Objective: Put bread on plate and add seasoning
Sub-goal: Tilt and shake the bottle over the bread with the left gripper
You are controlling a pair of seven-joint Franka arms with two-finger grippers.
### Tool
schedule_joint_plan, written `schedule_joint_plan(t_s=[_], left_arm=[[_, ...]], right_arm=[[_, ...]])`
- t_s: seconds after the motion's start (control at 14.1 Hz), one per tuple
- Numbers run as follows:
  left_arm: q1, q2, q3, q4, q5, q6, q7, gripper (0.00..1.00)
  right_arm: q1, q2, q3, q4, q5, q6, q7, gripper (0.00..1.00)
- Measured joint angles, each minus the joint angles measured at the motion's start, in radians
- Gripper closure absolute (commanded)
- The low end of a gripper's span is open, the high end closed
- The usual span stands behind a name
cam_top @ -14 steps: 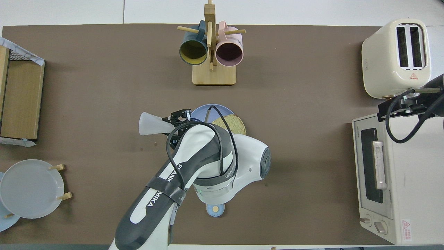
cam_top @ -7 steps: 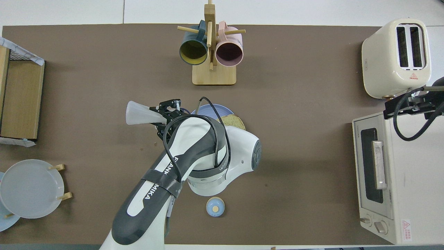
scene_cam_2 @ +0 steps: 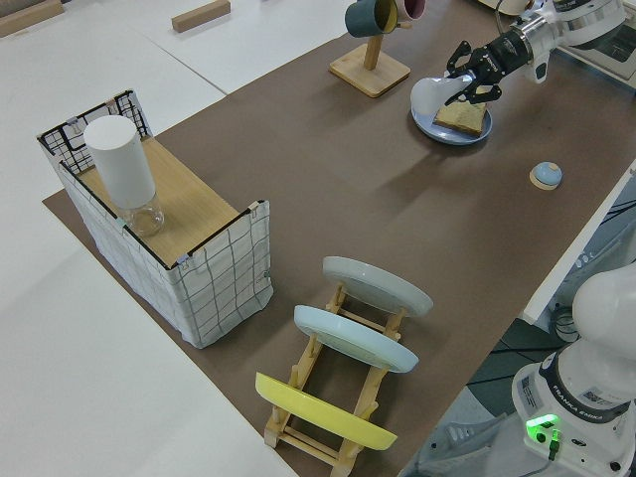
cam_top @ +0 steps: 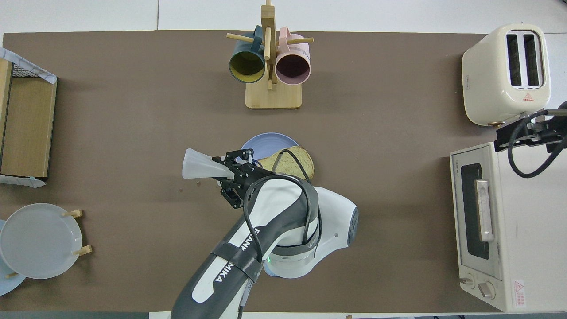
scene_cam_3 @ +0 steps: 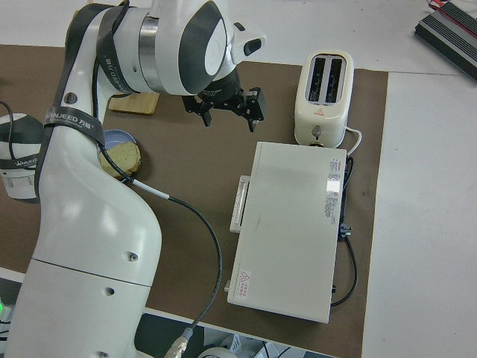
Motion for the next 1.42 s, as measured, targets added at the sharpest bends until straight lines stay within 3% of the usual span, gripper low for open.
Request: schedule_joint_plan(t_s=[0.21, 0.71, 1.42], left_arm=[[0.029, 0.000, 0.009, -0.001, 0.000, 0.008, 0.000, 1.00], [0.203, 0.014, 0.016, -0.002, 0.037, 0.114, 0.002, 1.00], [0.038, 0.014, 0.000, -0.002, -0.013, 0.070, -0.001, 1.00]], right_arm=[[0.000, 0.000, 0.000, 0.000, 0.000, 0.000, 0.000, 0.00], [0.000, 0.000, 0.000, 0.000, 0.000, 0.000, 0.000, 0.00], [0.000, 0.000, 0.000, 0.000, 0.000, 0.000, 0.000, 0.00]])
